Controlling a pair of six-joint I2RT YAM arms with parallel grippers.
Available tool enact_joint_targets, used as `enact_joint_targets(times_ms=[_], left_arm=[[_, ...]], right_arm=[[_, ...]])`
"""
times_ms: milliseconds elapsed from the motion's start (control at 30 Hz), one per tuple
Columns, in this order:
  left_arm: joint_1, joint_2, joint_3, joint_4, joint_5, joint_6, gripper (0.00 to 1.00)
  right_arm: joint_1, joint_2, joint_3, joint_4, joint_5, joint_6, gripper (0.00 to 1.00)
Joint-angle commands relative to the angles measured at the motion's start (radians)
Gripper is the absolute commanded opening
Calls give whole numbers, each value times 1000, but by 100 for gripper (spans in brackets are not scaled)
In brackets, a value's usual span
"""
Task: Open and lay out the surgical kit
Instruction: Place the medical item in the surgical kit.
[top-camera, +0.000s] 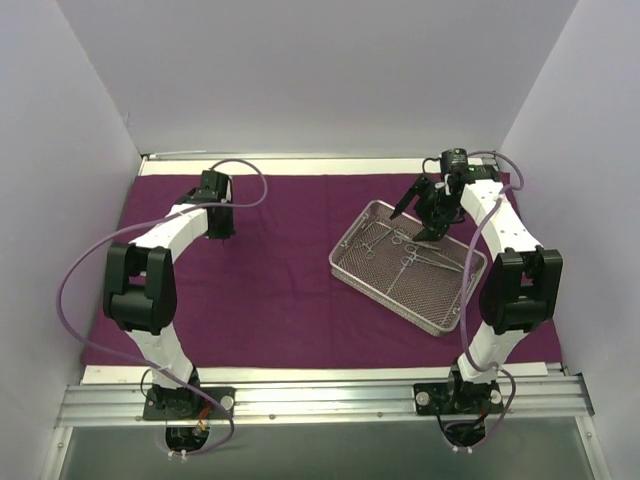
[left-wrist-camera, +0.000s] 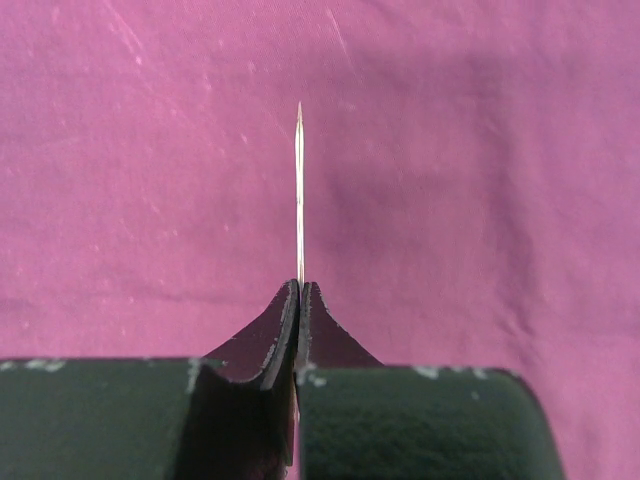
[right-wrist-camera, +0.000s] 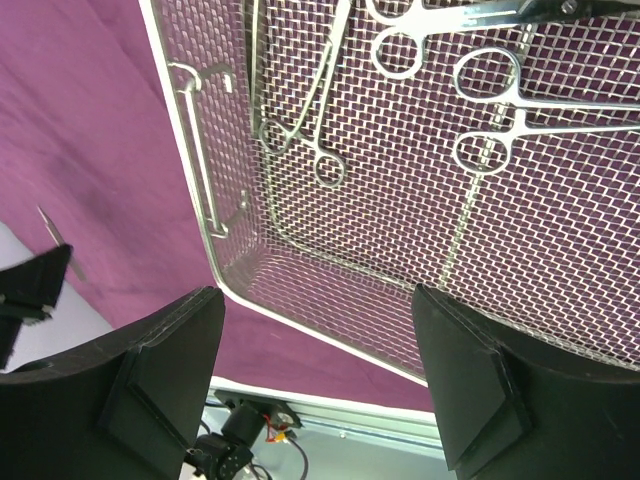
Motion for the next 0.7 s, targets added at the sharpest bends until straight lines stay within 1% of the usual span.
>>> enact_joint_targets(times_ms=[0,67,167,300,467,500,667], left_arm=[[7,40,89,66,23,17,2],[5,60,107,63,46,9,2],[2,74,101,115,98,-15,2],[-8,104,114,137,132,-52,2],[-33,135,138,131,138,-72,2],[-38,149,143,128,135,-78,2],[-88,169,170,101,115,-113,2]], right_arm=[[-15,-4,-20,-8,-32,-30,77],[-21,-7,-25,-7,-33,-34,77],[-35,-10,-31,-11,-41,-50,77],[-52,-15,-48,-14,-58,-71,77],[-52,-25,-75,-11,-73,-82,77],[-79,-27,-77,-10,-75,-83,77],[-99,-38,-92,-10,-84,-97,77]])
